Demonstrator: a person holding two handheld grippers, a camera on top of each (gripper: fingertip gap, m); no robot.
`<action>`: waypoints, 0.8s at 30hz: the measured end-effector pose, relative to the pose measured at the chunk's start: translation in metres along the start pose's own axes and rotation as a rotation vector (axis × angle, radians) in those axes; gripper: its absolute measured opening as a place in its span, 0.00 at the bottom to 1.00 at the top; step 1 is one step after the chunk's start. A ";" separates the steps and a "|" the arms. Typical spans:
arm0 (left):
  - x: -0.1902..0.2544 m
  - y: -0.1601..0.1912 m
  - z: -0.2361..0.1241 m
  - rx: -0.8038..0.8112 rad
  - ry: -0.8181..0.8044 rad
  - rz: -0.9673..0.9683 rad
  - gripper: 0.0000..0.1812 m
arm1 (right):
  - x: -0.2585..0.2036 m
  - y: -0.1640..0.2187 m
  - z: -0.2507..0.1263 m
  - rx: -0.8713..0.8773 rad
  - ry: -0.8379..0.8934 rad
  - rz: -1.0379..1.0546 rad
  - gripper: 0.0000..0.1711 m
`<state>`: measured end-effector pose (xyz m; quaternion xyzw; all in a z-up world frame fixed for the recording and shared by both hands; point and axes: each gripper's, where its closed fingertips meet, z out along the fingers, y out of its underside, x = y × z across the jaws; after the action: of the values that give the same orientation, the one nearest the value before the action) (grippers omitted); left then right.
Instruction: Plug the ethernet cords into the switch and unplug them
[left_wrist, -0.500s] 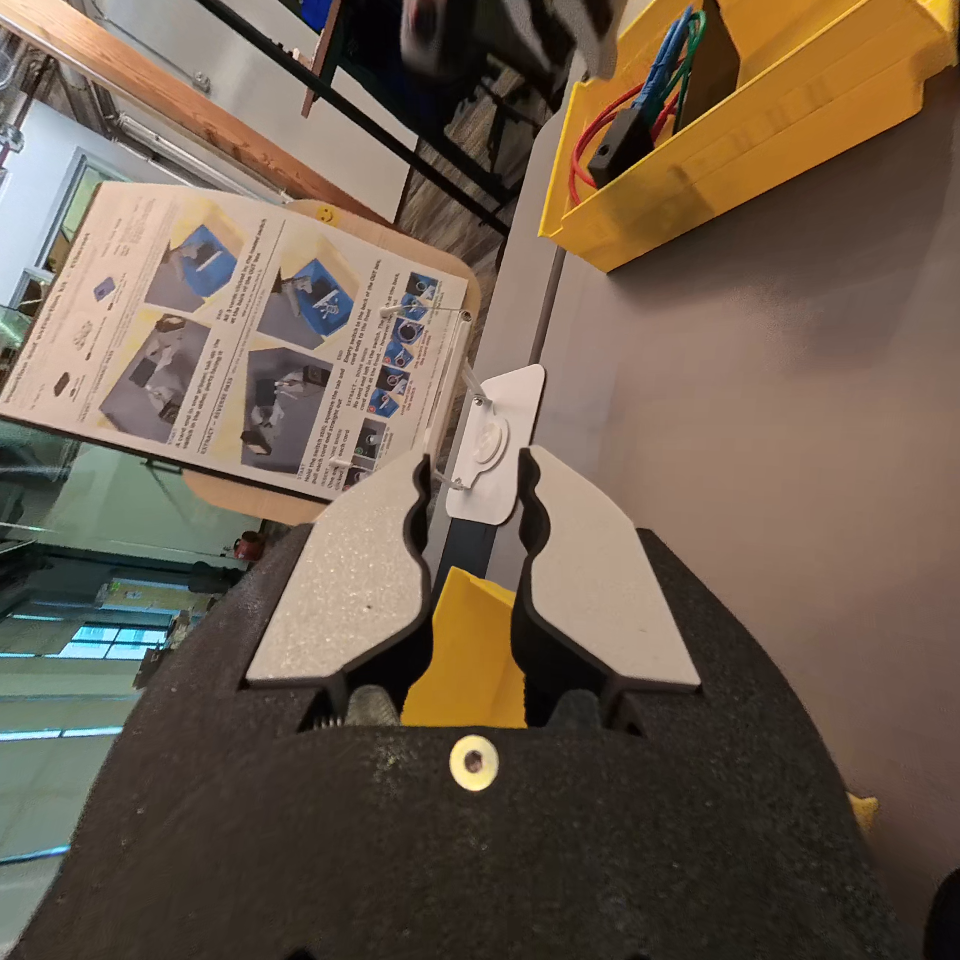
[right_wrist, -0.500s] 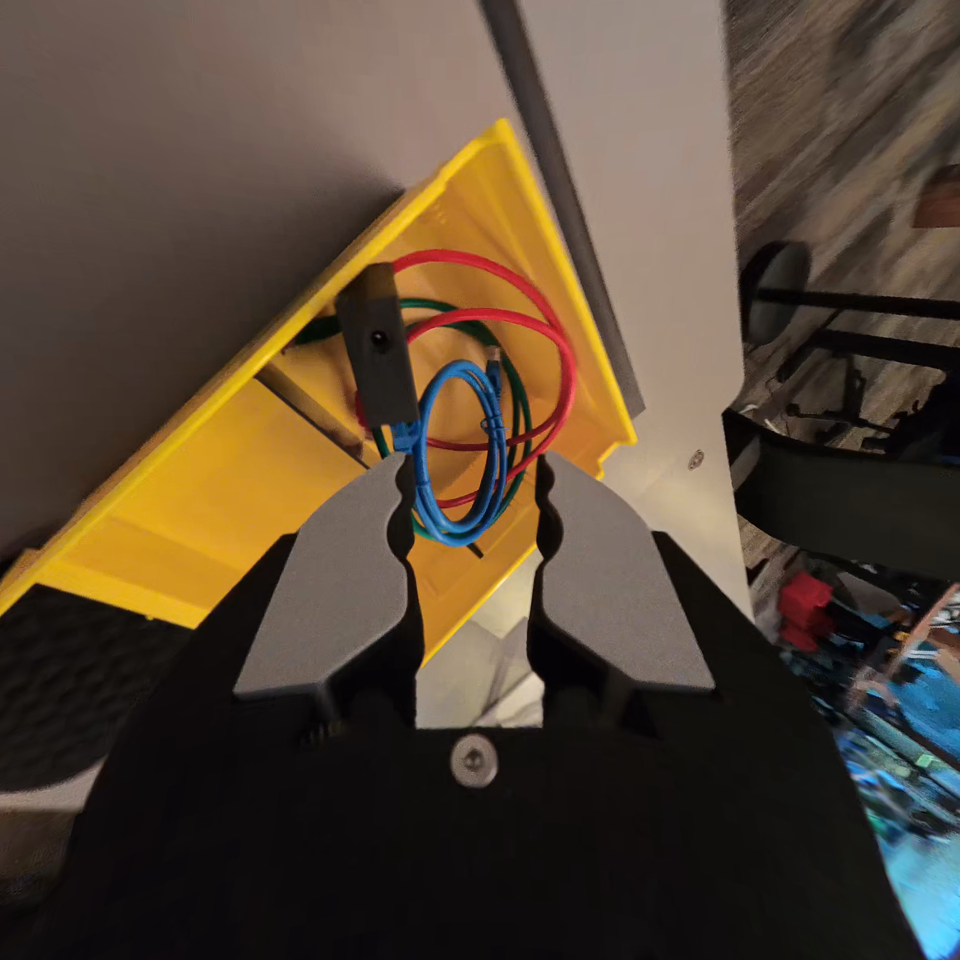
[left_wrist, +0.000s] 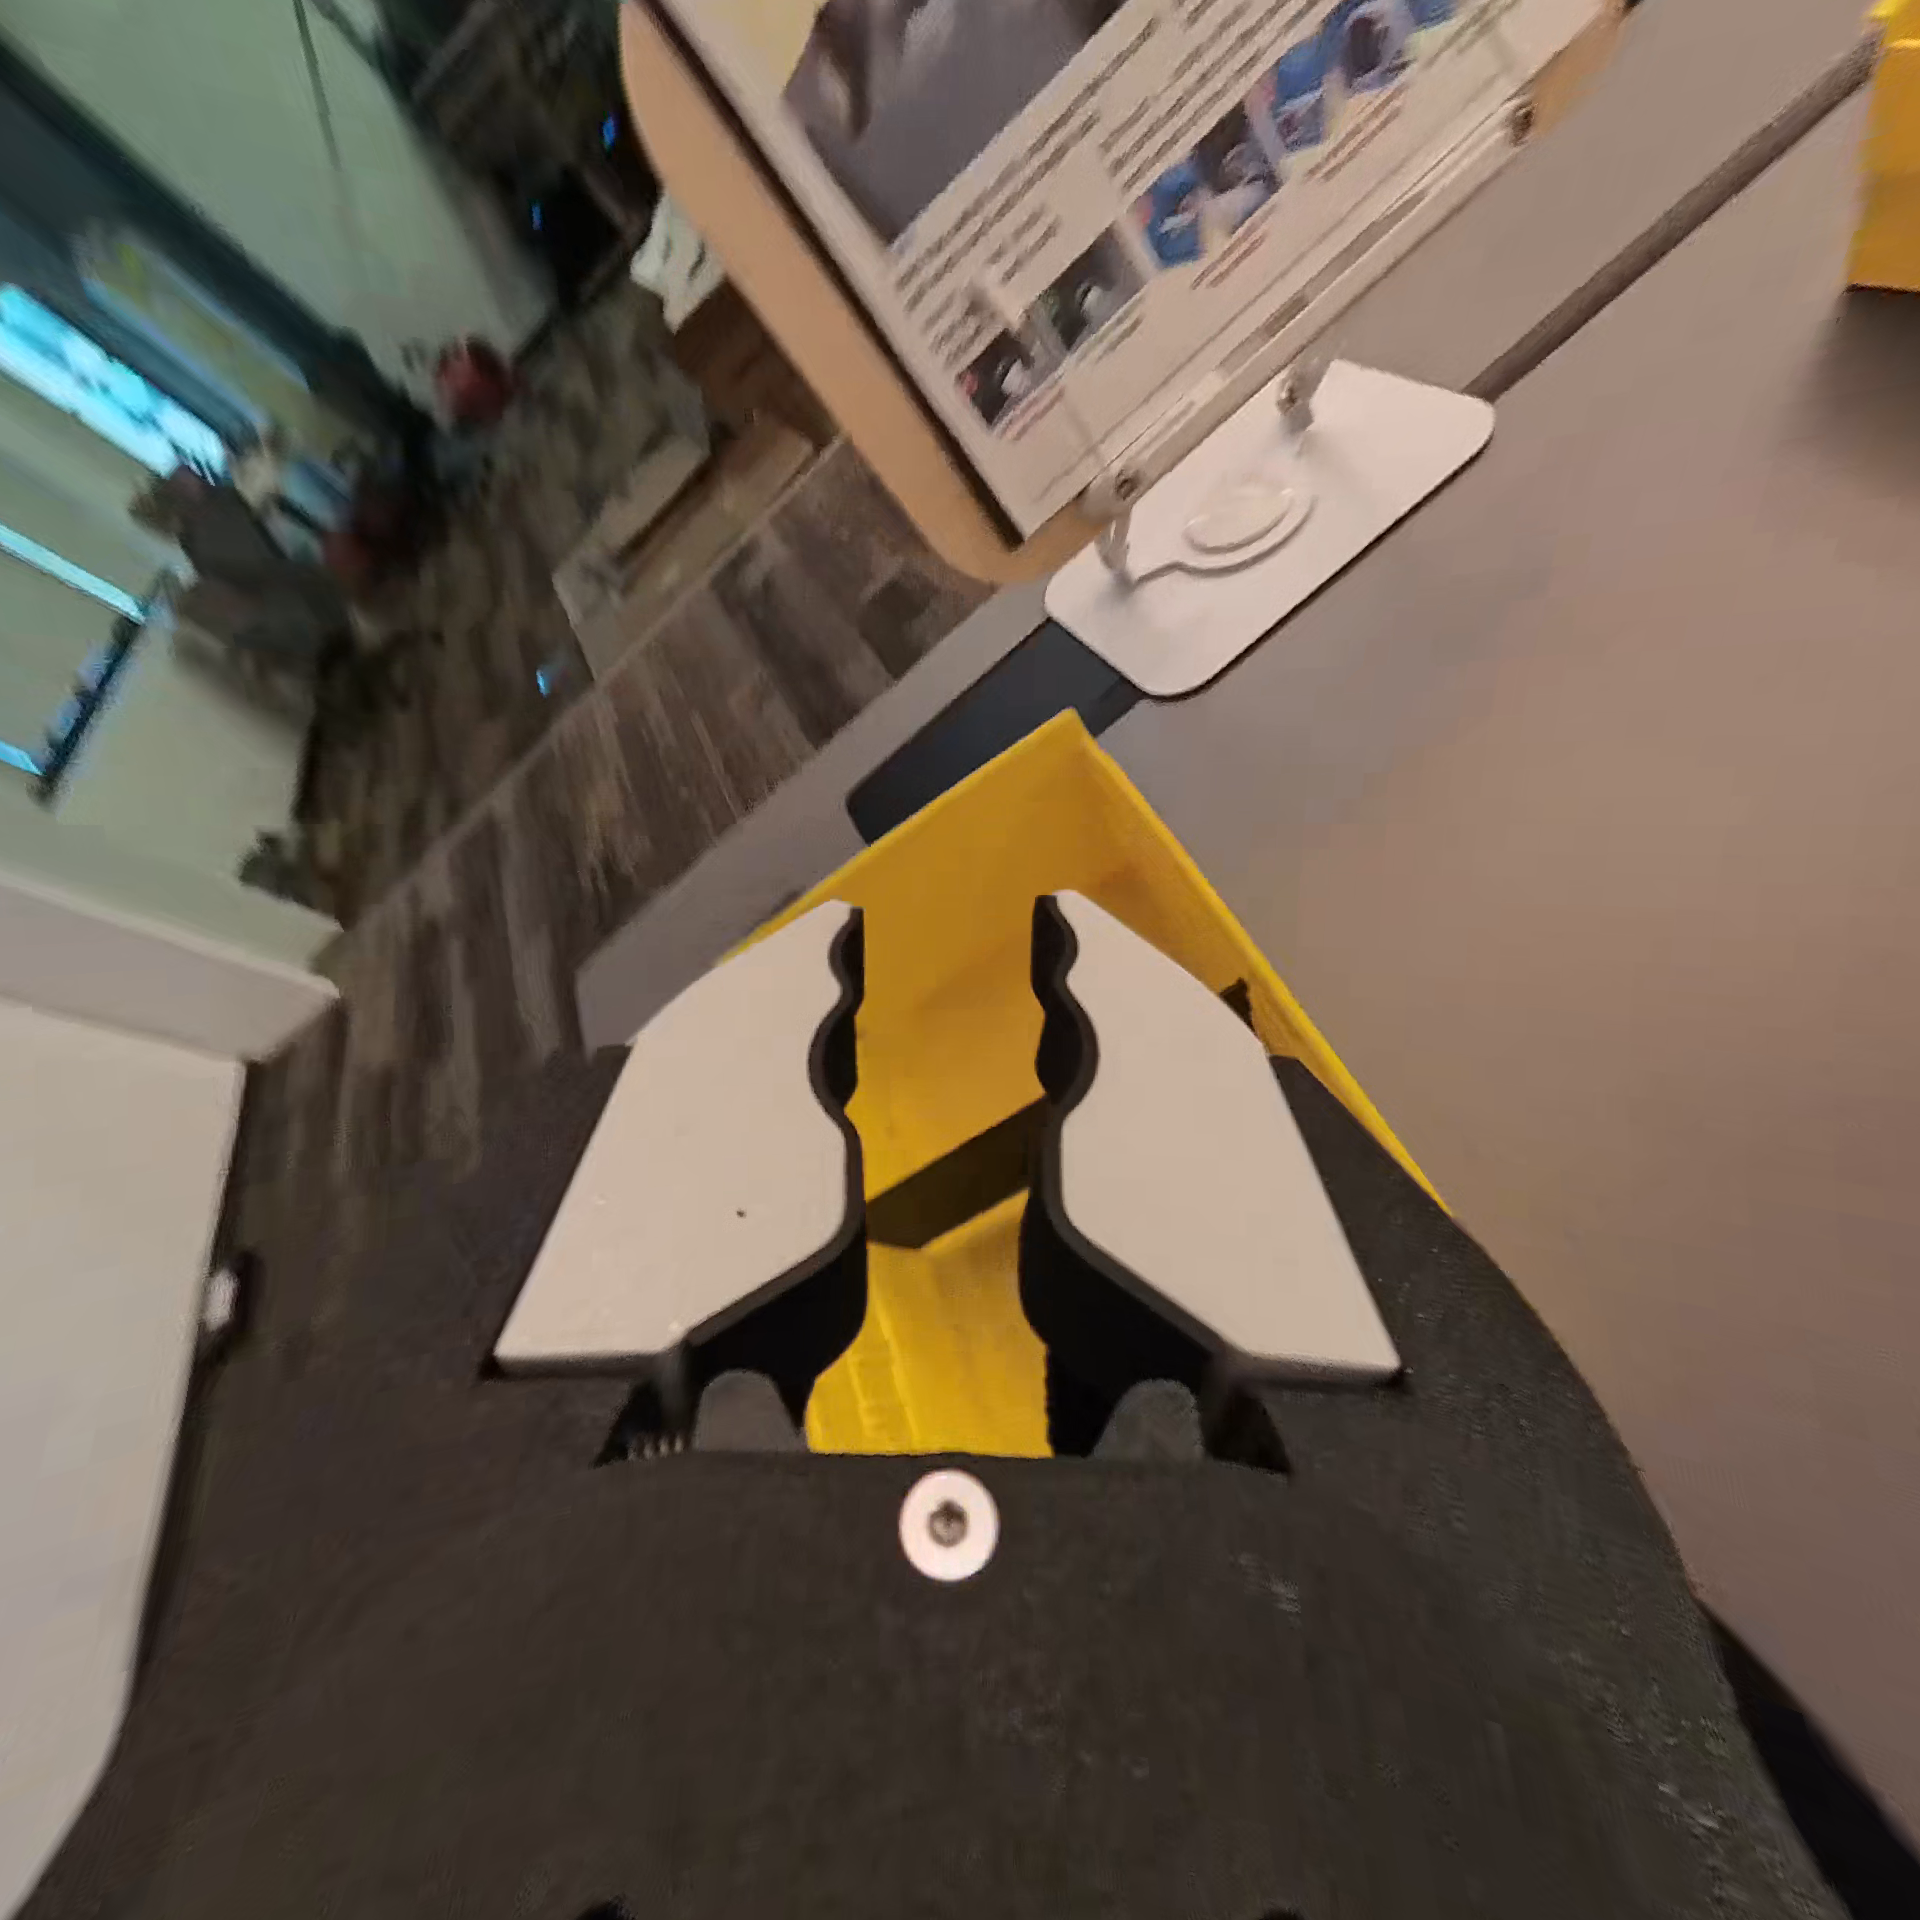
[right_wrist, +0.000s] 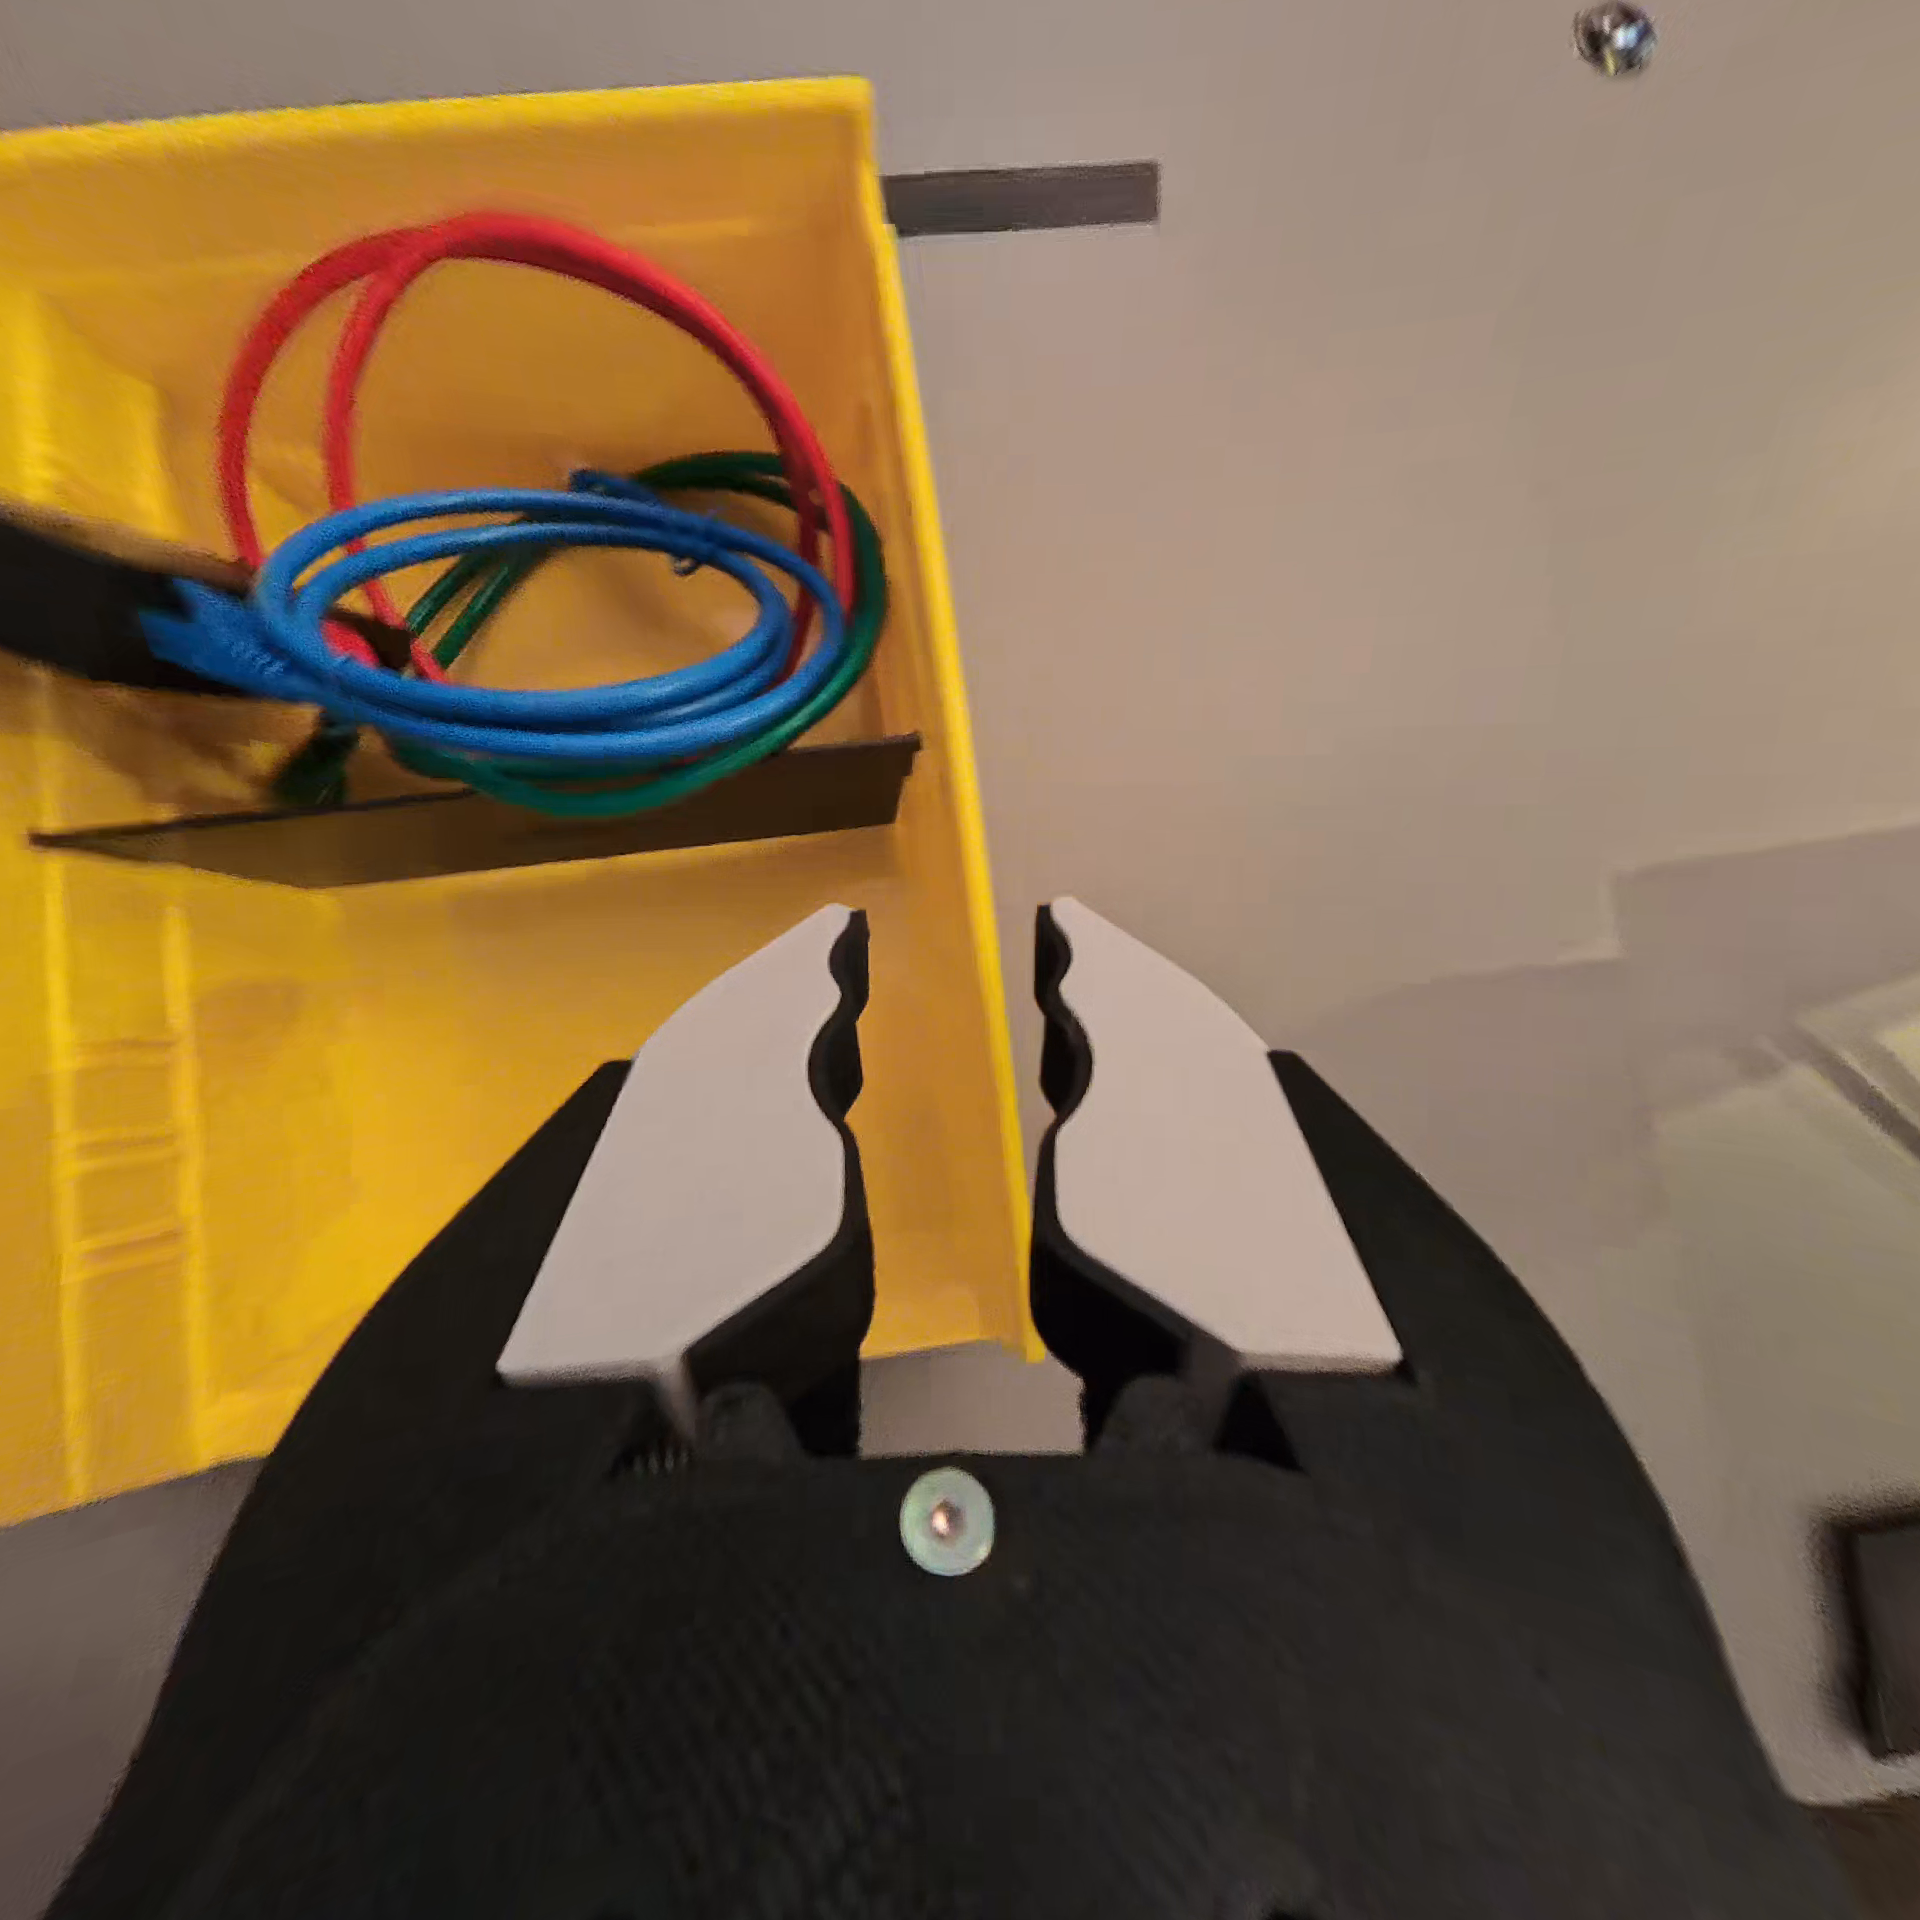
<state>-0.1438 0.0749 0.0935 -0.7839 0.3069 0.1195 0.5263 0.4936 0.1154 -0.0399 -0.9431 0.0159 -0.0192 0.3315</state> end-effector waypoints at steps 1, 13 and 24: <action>-0.002 0.007 0.003 -0.039 0.006 -0.054 0.17 | 0.001 -0.002 0.007 0.016 -0.036 0.037 0.18; -0.051 0.120 0.028 -0.484 -0.096 -0.331 0.25 | 0.007 0.053 0.040 -0.185 -0.117 0.013 0.16; -0.054 0.206 0.041 -0.713 0.041 -0.559 0.26 | -0.013 0.073 0.042 -0.347 -0.187 -0.016 0.04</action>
<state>-0.3057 0.0774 -0.0506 -0.9712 0.0332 0.0555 0.2292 0.4814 0.0855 -0.1184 -0.9839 -0.0194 0.0687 0.1636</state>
